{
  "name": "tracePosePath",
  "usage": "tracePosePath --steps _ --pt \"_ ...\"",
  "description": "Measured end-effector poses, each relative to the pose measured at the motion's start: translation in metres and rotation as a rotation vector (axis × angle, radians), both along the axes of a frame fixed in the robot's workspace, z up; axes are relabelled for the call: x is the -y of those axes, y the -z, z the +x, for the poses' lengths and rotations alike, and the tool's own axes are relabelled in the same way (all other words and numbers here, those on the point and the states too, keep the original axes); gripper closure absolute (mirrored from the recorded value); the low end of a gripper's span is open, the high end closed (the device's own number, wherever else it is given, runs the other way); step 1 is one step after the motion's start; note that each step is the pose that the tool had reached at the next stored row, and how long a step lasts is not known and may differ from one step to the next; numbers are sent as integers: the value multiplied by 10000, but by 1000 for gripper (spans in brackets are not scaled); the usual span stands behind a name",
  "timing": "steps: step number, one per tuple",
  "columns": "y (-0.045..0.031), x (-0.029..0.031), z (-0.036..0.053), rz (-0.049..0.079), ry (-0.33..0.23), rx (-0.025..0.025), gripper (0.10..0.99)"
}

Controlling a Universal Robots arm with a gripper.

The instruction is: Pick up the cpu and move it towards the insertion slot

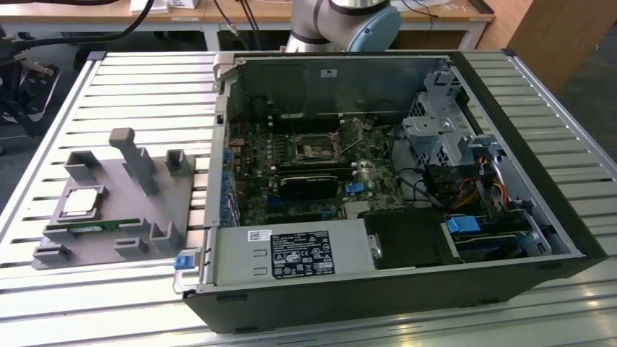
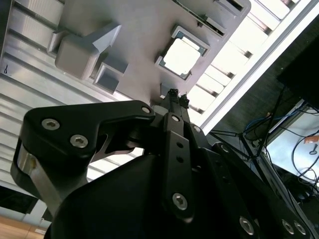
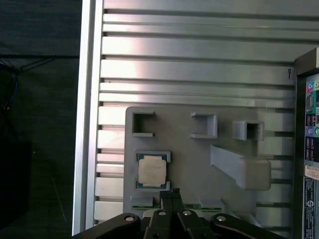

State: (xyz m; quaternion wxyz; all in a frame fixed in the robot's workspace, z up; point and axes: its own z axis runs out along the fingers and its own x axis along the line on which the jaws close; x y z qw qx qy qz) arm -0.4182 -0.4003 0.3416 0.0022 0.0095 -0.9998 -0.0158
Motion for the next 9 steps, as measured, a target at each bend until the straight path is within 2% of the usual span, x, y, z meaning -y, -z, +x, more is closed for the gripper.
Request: tracePosePath --steps 9 --pt "59 0 -21 -35 0 1 980"
